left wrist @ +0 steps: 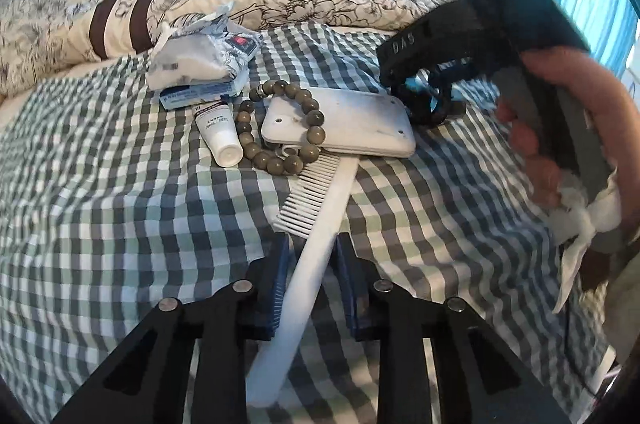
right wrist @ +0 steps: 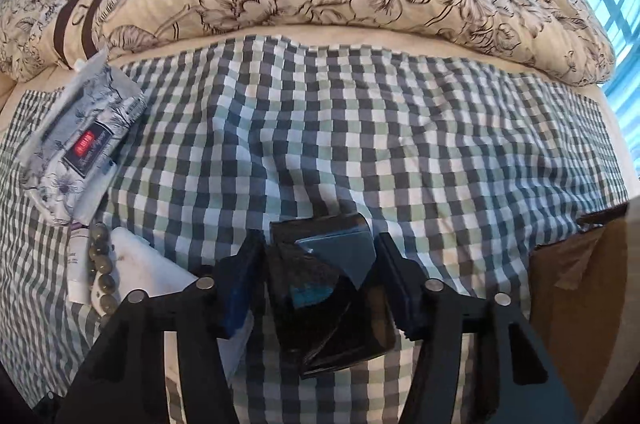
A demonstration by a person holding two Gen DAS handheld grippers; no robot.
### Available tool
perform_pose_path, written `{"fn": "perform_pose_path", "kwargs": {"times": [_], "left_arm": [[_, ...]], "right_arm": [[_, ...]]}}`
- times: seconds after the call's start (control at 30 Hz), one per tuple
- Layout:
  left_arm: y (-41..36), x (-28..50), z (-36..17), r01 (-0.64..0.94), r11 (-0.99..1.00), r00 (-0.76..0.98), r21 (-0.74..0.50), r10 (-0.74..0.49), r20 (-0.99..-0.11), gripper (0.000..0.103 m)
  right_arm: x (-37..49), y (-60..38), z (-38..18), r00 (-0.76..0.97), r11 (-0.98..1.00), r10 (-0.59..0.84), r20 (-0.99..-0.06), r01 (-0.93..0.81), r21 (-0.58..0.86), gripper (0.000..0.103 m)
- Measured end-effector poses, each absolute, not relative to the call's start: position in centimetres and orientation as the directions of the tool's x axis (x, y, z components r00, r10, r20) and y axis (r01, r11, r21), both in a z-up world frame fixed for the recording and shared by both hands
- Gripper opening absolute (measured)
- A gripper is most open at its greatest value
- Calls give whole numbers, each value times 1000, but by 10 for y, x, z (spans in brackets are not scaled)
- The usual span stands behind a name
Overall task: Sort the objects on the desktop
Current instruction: 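Grasp the black case with the right tool while the left tool grasps the white comb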
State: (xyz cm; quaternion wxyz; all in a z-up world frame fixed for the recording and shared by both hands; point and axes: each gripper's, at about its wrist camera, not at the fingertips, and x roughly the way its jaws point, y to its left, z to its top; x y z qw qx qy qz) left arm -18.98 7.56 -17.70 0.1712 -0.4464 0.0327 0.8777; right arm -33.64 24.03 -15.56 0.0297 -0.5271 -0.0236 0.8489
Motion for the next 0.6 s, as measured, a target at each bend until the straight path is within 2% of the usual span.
{"fn": "perform_pose_path", "kwargs": {"times": [0.23, 0.3, 0.6], "left_arm": [[71, -170, -162, -327, -942, -550, -82, 260, -794, 17], [70, -162, -154, -324, -943, -560, -76, 256, -788, 13], [48, -130, -131, -268, -959, -585, -89, 236, -776, 13]], "right_arm": [[-312, 244, -125, -483, -1000, 17, -876, -11, -14, 51], [-307, 244, -119, -486, -1000, 3, -874, -9, 2, 51], [-274, 250, -87, -513, -996, -88, -854, 20, 90, 50]]}}
